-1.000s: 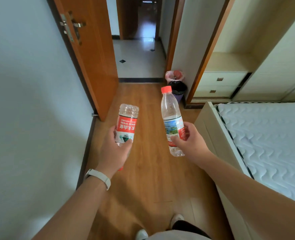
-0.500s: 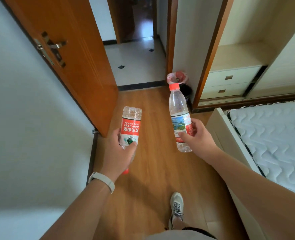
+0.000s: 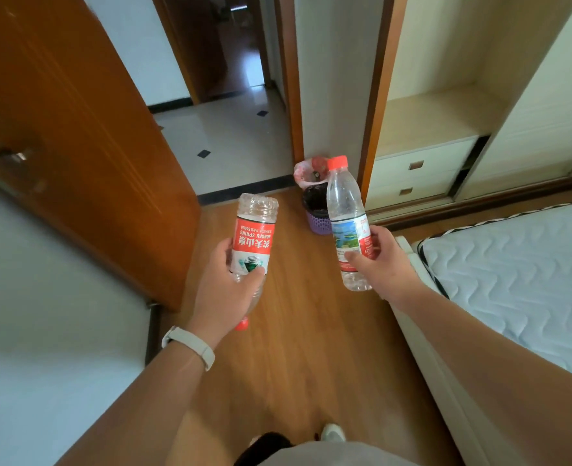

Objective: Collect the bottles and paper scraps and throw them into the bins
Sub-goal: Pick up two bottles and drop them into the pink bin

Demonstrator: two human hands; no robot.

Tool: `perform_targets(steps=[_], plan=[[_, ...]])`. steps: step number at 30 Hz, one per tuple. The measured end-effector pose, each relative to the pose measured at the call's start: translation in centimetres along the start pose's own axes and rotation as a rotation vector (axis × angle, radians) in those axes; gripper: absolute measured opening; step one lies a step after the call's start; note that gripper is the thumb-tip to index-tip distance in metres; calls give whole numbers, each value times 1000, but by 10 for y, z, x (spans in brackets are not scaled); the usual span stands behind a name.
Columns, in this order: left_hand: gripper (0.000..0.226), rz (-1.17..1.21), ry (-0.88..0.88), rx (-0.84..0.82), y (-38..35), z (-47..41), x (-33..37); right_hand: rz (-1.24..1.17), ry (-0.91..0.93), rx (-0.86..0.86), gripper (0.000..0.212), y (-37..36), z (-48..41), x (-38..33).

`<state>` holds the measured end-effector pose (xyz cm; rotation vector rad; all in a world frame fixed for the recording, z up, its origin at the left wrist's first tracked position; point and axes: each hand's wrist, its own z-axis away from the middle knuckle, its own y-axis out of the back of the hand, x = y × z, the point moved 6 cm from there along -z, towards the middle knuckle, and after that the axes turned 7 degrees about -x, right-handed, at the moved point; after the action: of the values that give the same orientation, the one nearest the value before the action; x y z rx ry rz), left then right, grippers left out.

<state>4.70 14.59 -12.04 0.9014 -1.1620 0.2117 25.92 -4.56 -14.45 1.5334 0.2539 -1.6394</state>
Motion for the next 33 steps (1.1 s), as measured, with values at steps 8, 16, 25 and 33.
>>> perform_targets(steps=[8,16,25,33], plan=[[57,24,20,-77,-9,-111,-8,5,-66,46,60,5,-81,-1],[58,103,20,-122,24,-244,-21,2,-108,97,58,-27,-208,-50],[58,68,-16,-132,90,-401,-35,83,-120,81,59,-86,-354,-114],[66,82,-16,-143,97,-494,-33,73,-148,167,59,-77,-423,-129]])
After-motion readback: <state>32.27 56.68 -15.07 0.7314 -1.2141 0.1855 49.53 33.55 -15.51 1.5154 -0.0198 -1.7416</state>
